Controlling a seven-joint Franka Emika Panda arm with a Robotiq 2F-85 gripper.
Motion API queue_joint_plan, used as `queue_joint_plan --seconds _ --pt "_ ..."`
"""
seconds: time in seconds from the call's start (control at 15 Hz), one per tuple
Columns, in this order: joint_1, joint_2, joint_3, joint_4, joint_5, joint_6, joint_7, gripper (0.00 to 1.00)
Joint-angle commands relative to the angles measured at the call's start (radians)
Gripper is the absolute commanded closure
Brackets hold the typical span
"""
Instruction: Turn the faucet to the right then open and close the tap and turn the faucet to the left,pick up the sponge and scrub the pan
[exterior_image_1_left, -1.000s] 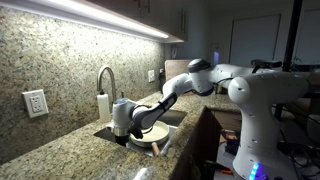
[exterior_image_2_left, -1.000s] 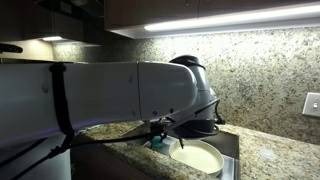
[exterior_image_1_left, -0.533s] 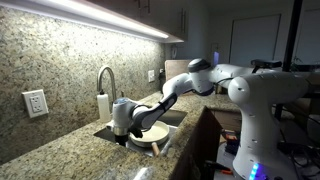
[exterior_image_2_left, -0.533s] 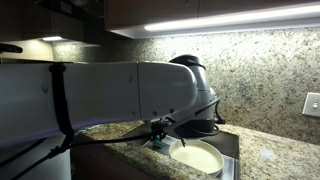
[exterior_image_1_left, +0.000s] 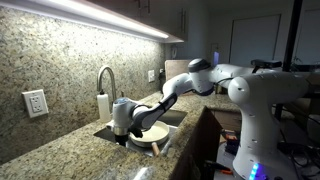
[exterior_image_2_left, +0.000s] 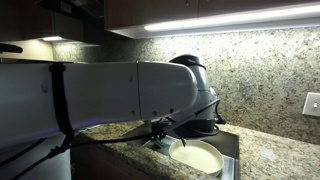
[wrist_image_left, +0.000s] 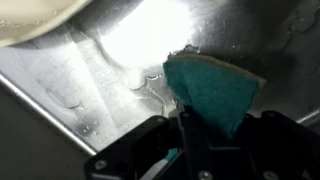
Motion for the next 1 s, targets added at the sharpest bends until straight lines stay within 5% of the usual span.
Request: queue_joint_plan --seconds 0.0,0.93 --pt "-0.037 0.038 0.014 -0.059 -0.047 -0.039 0.031 0.97" --pt "-0.232 0.106 0.140 -0.271 -0.244 -0.113 0.189 0.97"
